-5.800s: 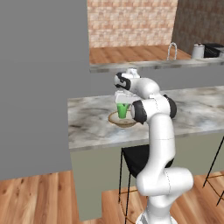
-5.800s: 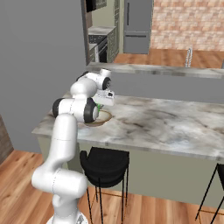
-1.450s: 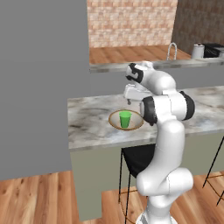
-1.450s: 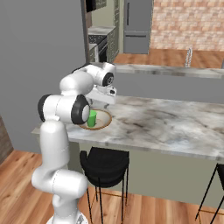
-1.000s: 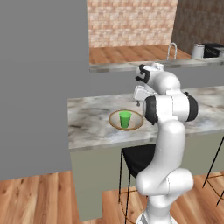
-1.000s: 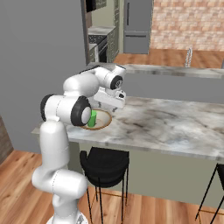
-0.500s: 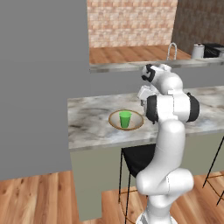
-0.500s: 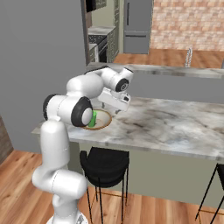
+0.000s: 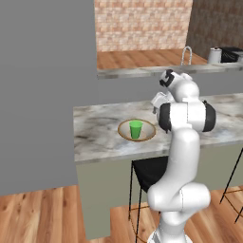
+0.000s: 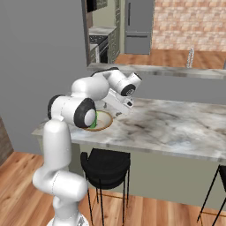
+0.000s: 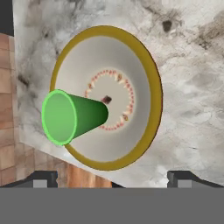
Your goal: Place the cup inside the bowl on the dining table and move the bowl to any counter.
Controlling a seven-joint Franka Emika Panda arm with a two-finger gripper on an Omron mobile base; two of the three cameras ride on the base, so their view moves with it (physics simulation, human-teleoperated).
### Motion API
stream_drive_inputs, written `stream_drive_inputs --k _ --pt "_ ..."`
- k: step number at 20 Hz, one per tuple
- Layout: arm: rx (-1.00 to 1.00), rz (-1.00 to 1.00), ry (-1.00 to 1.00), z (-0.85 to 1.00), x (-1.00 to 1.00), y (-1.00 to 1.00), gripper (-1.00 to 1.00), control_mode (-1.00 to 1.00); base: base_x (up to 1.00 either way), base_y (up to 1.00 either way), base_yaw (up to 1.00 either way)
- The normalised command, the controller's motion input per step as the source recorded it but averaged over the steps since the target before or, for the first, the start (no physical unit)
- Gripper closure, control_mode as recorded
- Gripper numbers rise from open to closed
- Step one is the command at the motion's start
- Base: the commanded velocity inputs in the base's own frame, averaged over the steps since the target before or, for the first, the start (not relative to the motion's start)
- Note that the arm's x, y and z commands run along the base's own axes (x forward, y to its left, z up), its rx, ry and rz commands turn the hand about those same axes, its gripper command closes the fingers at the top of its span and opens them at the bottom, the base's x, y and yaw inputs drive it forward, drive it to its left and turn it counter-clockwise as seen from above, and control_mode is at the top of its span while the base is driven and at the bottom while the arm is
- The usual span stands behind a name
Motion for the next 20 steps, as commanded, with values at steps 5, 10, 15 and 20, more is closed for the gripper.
stream_drive_inputs --k 5,10,15,20 --pt "0.04 -0.04 0.0 -0.24 0.17 0.0 -1.0 -1.0 0.0 0.0 0.0" --pt "0.0 -0.07 0.0 -0.26 0.08 0.0 -1.0 -1.0 0.0 0.0 0.0" --pt "0.0 -0.05 0.01 -0.02 0.04 0.0 -1.0 -1.0 0.0 0.0 0.0" --pt "0.0 -0.03 0.0 -0.22 0.03 0.0 -1.0 -1.0 0.0 0.0 0.0"
